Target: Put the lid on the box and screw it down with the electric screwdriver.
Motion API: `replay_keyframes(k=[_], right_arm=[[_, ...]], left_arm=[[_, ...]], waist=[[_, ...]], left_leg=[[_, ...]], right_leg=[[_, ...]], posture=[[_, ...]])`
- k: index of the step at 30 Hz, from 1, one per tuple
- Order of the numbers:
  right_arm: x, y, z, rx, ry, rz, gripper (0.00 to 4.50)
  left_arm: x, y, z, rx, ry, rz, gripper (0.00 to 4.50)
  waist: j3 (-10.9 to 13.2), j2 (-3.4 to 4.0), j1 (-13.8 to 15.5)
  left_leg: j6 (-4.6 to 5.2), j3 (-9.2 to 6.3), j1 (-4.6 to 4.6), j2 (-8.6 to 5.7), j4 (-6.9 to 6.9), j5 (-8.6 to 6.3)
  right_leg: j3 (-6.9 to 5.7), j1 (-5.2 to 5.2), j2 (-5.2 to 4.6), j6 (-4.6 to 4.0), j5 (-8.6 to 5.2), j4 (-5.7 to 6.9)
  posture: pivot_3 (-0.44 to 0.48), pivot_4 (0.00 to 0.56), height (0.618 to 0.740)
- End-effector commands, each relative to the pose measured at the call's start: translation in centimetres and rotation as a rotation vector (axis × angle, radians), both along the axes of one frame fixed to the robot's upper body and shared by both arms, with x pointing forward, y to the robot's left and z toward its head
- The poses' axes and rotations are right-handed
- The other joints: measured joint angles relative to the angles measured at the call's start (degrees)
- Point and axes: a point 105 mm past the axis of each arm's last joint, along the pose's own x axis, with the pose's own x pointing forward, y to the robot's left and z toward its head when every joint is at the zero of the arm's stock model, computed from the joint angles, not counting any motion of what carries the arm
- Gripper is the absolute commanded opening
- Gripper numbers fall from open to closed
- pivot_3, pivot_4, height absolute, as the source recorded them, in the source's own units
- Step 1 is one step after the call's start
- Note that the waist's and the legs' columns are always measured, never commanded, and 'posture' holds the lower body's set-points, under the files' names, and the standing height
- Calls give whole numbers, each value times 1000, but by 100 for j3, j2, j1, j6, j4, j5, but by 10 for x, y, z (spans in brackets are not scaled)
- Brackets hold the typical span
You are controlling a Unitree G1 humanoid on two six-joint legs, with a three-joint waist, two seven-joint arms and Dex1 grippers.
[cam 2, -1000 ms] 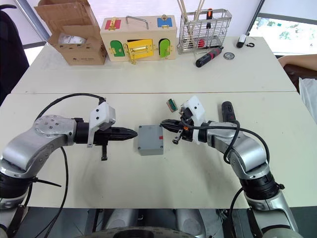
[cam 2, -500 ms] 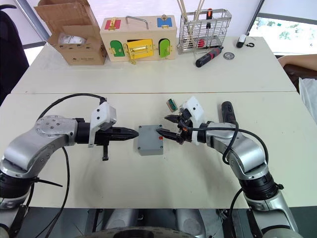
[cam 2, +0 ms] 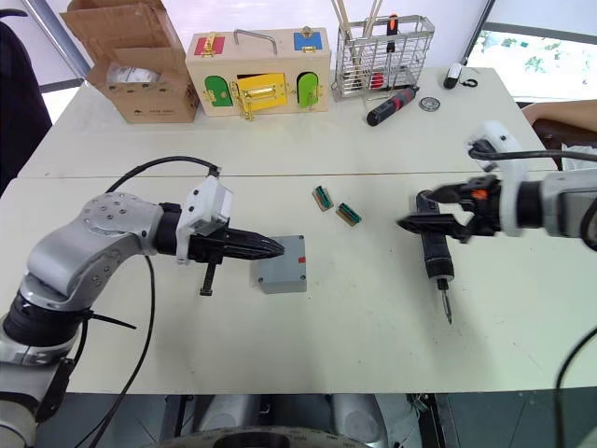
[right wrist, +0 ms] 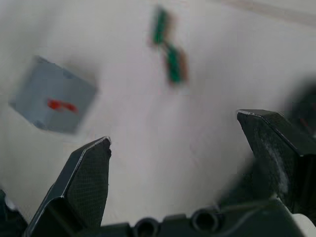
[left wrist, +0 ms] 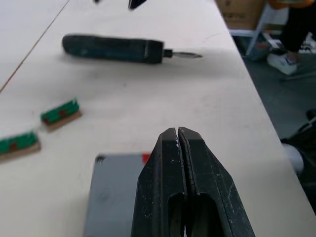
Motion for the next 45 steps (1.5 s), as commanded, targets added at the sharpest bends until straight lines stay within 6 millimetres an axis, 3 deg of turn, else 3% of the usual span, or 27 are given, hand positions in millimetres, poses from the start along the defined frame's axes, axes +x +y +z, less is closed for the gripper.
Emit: replay_keyframes(k=[1,4,10,16,21,26,33,34,41,45], right_arm=[[-1,-17,-7,-18,133,-109,4482],[5,-28,-22,-19,277,-283,4482],[19,-32,-37,-12,423,-394,4482],[26,-31,-51,-97,491,-416,4482],[19,-18,-60,-148,536,-316,4482],[25,-24,-76,-200,545,-359,4482],[31,-22,-94,-292,536,-342,4482],[31,-22,-95,-305,531,-337,4012],[15,-20,-103,-348,550,-261,2119],[7,-26,-108,-371,556,-257,1953]], left_arm=[[-6,-9,3,-1,-73,-41,0],[-8,-16,-4,-15,-77,-28,0],[-12,-22,-12,-46,-64,10,0],[-19,-19,-17,-34,-59,39,0],[-24,-14,-19,-7,-61,67,0],[-23,-15,-19,-24,-50,106,0],[-26,-15,-24,-24,-39,123,0],[-25,-15,-24,-27,-40,127,0],[-23,-14,-26,-25,-45,144,0],[-21,-15,-26,-26,-45,143,0]], waist=[[0,1,-6],[-1,3,-1],[0,1,55],[0,1,43],[0,2,30],[-1,1,37],[-48,-75,34],[-56,-86,38],[-68,-103,44],[-68,-103,84]], left_leg=[[0,1,1,0,0,0],[0,3,2,1,0,0],[-1,1,-9,-2,1,0],[-1,0,-11,-4,-1,0],[-1,1,-11,-5,-1,0],[-1,-2,-11,-5,2,0],[-4,-5,-1,-4,6,2],[-5,-5,2,-4,7,2],[-6,-11,5,-5,4,2],[-5,-18,2,-5,0,1]], right_leg=[[1,-1,0,0,0,1],[5,-2,2,0,0,2],[2,-12,-4,0,0,0],[2,-14,-7,0,0,-2],[3,-15,-8,0,0,-2],[1,-13,-7,0,0,0],[-1,0,-7,-1,1,0],[-1,5,-7,-1,1,0],[-4,8,-9,-1,1,-2],[-12,7,-9,0,1,-6]], posture=[[0,150,740],[0,150,740],[0,150,740],[0,150,740],[0,150,740],[0,150,740],[0,150,740],[0,150,740],[0,150,740],[0,150,740]])
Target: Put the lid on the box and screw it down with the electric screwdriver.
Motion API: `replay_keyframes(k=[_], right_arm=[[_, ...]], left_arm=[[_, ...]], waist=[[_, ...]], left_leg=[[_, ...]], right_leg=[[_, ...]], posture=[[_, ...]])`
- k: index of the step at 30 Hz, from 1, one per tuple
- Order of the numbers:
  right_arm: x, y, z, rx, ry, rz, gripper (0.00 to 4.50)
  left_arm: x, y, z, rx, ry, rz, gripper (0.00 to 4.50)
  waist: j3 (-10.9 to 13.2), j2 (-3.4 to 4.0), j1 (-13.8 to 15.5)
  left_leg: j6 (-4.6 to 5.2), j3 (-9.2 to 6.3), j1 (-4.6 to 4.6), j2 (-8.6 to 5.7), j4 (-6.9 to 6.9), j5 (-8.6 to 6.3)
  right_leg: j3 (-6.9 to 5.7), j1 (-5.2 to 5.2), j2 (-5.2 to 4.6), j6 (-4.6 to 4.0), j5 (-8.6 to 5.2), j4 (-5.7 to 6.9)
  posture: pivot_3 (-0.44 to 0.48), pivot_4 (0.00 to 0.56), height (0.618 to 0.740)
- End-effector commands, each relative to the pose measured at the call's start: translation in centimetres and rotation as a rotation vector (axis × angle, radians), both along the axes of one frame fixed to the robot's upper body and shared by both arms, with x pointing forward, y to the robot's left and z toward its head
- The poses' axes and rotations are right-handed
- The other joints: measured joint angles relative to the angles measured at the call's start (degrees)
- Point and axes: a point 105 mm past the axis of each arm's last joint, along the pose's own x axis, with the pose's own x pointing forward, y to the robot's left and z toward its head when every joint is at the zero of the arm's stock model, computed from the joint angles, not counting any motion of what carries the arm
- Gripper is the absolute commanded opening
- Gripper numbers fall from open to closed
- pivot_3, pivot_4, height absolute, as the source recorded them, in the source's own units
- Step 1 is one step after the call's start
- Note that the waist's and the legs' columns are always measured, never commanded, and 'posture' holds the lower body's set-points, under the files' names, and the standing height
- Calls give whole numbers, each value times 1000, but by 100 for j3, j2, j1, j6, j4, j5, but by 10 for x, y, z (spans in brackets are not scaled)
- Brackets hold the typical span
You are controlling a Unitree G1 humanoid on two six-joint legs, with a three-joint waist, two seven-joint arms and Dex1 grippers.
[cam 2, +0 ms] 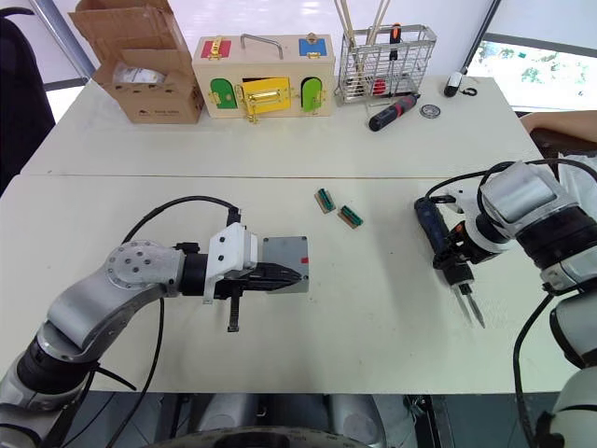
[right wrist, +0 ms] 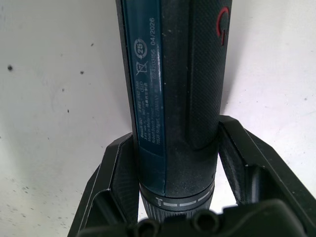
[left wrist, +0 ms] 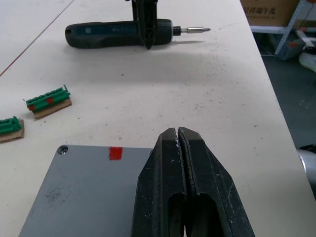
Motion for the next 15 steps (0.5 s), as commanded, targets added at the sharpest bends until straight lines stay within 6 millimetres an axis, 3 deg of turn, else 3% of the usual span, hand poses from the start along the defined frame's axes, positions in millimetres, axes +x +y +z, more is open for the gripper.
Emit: replay_keyframes(k=[1,6,9,11,15], right_arm=[[-14,-3,-18,-4,68,3,1953],[-11,3,-18,45,33,11,1953],[14,11,2,175,-112,-50,1953],[32,17,21,264,-239,-66,1953],[44,21,98,667,-532,-224,1953]], left_arm=[[0,-1,8,-18,-41,-12,0],[4,2,5,-2,-38,-11,0],[8,9,3,3,-15,8,0],[13,16,2,5,-1,23,0],[28,30,6,3,28,31,0]], waist=[[0,0,39],[-5,-9,111],[-16,-28,57],[-16,-28,-42],[12,65,-66]], left_leg=[[0,0,0,0,0,0],[0,0,1,0,4,0],[0,0,3,1,4,0],[0,6,6,5,3,0],[-1,20,0,5,0,1]], right_leg=[[0,1,0,0,0,-1],[-1,7,-1,0,0,-5],[-1,8,2,0,0,-5],[5,7,8,-2,1,-2],[16,-18,11,-2,1,21]], posture=[[0,150,740],[0,150,740],[0,150,740],[0,150,740],[0,150,740]])
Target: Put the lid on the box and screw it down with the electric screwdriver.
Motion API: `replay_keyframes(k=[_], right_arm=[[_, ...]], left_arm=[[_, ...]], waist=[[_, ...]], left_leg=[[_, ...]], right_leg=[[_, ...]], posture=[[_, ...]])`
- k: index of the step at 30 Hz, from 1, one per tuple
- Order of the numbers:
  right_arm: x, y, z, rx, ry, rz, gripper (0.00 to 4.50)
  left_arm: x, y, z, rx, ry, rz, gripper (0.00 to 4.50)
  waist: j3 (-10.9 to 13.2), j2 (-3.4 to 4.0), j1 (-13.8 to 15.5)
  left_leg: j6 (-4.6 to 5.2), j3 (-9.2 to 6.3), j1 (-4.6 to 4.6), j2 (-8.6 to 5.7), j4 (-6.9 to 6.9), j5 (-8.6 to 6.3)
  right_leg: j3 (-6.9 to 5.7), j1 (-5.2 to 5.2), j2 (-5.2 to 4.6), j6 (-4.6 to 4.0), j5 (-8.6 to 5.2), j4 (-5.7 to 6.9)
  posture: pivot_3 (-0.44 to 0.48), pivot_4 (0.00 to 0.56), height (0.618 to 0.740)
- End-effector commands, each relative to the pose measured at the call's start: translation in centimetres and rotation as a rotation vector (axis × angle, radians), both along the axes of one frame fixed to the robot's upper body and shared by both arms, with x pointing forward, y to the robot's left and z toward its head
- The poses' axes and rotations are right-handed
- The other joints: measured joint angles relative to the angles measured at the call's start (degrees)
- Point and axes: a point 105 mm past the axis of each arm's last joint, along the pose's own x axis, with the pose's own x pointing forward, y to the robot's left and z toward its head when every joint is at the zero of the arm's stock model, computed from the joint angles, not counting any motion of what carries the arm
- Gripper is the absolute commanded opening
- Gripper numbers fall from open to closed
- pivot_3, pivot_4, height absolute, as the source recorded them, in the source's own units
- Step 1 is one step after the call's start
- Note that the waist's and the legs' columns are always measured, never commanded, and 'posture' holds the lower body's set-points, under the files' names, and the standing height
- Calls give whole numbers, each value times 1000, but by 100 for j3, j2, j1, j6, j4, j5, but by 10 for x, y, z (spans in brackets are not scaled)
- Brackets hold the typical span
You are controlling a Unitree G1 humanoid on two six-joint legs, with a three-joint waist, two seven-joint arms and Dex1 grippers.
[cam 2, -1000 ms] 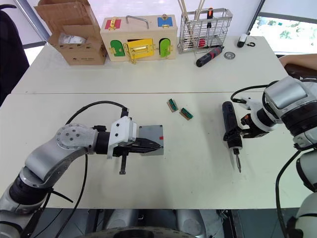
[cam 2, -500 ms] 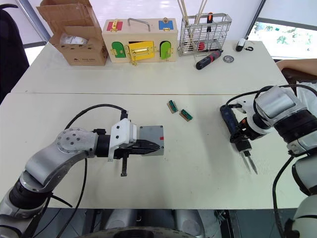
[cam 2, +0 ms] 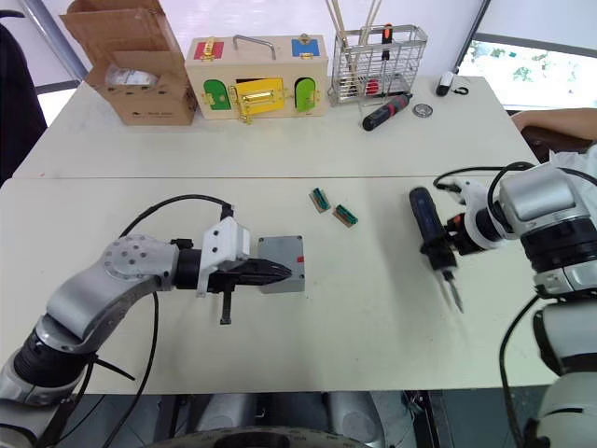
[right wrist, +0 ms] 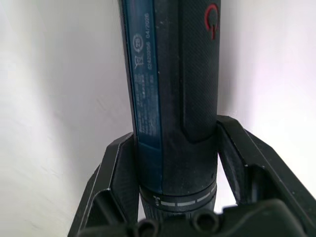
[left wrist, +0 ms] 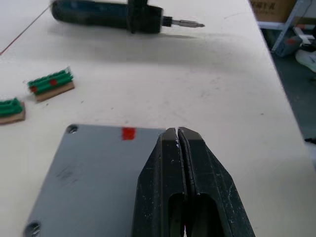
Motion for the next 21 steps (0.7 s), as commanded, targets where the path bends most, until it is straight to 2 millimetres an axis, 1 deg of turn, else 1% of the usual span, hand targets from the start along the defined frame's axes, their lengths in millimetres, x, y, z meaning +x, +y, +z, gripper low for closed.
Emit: replay_keyframes(k=[1,3,4,7,9,10,13,14,16,19,21], right_arm=[[9,4,91,345,-382,-72,1953],[-2,18,126,543,-644,-34,1953],[-10,24,136,605,-750,-24,1953],[-29,57,155,722,-999,-24,1953],[-43,82,164,735,-1189,-65,1953],[-49,89,166,741,-1238,-85,1953],[-60,124,161,683,-1306,-41,1953],[-64,137,159,656,-1327,1,1953],[-74,155,152,605,-1362,105,1953],[-80,168,137,513,-1383,207,1953],[-78,171,127,463,-1386,233,1953]], left_arm=[[11,11,18,-30,-22,-16,0],[19,14,29,-53,-9,-39,0],[23,14,33,-62,-2,-49,0],[34,18,41,-66,18,-76,0],[41,19,41,-36,29,-96,0],[42,20,40,-23,32,-104,0],[47,19,38,13,29,-114,0],[47,19,37,22,27,-115,0],[46,17,36,30,27,-117,0],[44,15,29,56,15,-117,0],[43,12,22,70,2,-117,0]], waist=[[5,46,43],[4,49,105],[4,49,108],[1,53,64],[1,58,27],[0,59,12],[1,62,8],[0,62,1],[1,62,-23],[0,61,-57],[0,61,-81]], left_leg=[[0,1,-10,-1,-4,0],[1,-8,-21,-1,-14,0],[0,-12,-27,0,-15,0],[-23,-15,-32,2,-12,13],[-26,-14,-31,1,-12,15],[-31,-13,-30,0,-11,17],[-42,-9,-27,-8,-13,24],[-45,-6,-26,-14,-13,25],[-46,-3,-23,-15,-12,26],[-46,-2,-23,-15,-11,26],[-47,-5,-22,-15,-9,27]], right_leg=[[0,-11,0,0,0,1],[-8,-21,1,1,-1,0],[-15,-24,2,1,-1,0],[-21,-22,4,1,-1,12],[-21,-23,2,1,-1,18],[-19,-25,3,2,-1,20],[-16,-33,-3,2,-1,38],[-15,-35,-4,2,-1,42],[-11,-38,-4,3,-2,48],[-9,-41,-4,3,-2,51],[-9,-39,-5,3,-2,50]], posture=[[0,150,740],[0,150,740],[0,150,740],[0,150,740],[0,150,740],[0,150,740],[0,150,740],[0,150,740],[0,150,740],[0,150,740],[0,150,740]])
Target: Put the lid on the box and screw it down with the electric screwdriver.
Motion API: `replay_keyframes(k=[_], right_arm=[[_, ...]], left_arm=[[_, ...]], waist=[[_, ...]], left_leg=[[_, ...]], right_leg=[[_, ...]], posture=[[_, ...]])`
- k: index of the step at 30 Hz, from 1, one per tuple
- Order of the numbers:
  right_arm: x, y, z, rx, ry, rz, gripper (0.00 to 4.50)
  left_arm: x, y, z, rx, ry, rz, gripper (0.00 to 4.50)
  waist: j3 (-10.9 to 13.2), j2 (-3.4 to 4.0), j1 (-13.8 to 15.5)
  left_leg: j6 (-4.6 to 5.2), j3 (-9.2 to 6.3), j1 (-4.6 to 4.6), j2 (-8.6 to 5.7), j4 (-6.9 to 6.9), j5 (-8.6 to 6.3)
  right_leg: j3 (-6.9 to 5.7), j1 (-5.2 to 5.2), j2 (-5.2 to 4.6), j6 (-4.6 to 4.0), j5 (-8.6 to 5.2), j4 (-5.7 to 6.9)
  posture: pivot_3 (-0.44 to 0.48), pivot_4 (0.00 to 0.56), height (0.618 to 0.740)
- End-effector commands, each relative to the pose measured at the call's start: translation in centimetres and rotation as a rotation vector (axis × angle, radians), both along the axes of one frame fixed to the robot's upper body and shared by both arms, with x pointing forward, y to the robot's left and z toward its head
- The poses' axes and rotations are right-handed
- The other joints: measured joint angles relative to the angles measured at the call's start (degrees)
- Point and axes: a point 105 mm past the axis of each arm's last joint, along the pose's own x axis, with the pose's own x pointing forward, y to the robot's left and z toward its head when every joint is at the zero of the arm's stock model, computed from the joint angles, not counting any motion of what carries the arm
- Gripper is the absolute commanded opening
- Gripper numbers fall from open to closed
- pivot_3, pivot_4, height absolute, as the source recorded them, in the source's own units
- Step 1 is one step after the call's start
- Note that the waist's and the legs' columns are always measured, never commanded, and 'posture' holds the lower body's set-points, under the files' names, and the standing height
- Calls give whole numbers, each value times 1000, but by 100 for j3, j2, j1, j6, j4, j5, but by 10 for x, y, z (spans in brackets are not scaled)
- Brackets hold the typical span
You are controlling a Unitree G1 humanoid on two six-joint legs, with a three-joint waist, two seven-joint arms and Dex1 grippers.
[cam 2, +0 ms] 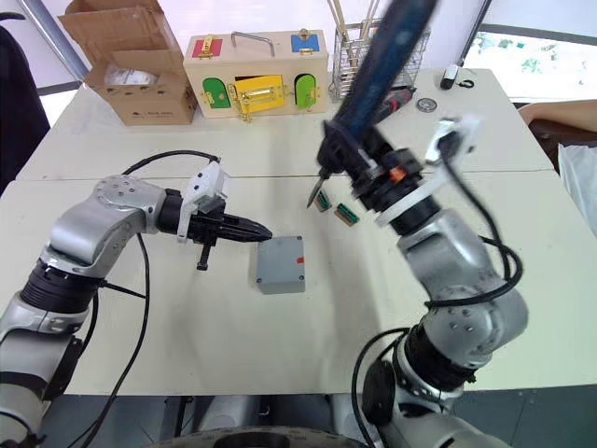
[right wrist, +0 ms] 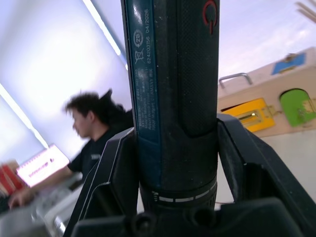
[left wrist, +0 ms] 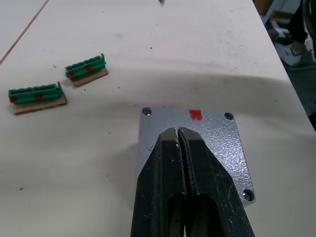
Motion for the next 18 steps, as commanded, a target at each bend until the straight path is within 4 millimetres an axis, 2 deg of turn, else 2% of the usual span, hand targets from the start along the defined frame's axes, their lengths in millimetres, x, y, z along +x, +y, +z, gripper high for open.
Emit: replay_keyframes(k=[1,4,7,12,18], right_arm=[[-12,10,8,-62,-155,2,1953],[-8,18,-7,-158,-179,-2,1953],[-4,23,-16,-164,-182,-9,1953],[2,32,-28,-183,-189,-7,1953],[5,38,-34,-172,-192,5,1953]], left_arm=[[-3,-6,-2,16,-66,-24,0],[-1,-12,-10,36,-83,-8,0],[-6,-17,-15,56,-76,-25,0],[-13,-11,-35,143,-81,-51,0],[-14,-7,-38,151,-75,-48,0]], waist=[[0,0,-24],[0,0,-59],[0,-1,-71],[0,-2,-70],[0,-2,-44]], left_leg=[[0,-1,1,0,0,0],[0,-1,5,1,0,0],[1,-2,7,4,0,0],[0,-2,8,6,0,0],[-1,-6,17,6,4,1]], right_leg=[[1,1,-1,0,0,0],[2,1,1,0,0,-4],[3,2,4,0,-1,-5],[5,1,6,0,-1,-3],[4,16,4,0,-1,-8]], posture=[[0,150,740],[0,150,740],[0,150,740],[0,150,740],[0,150,740]])
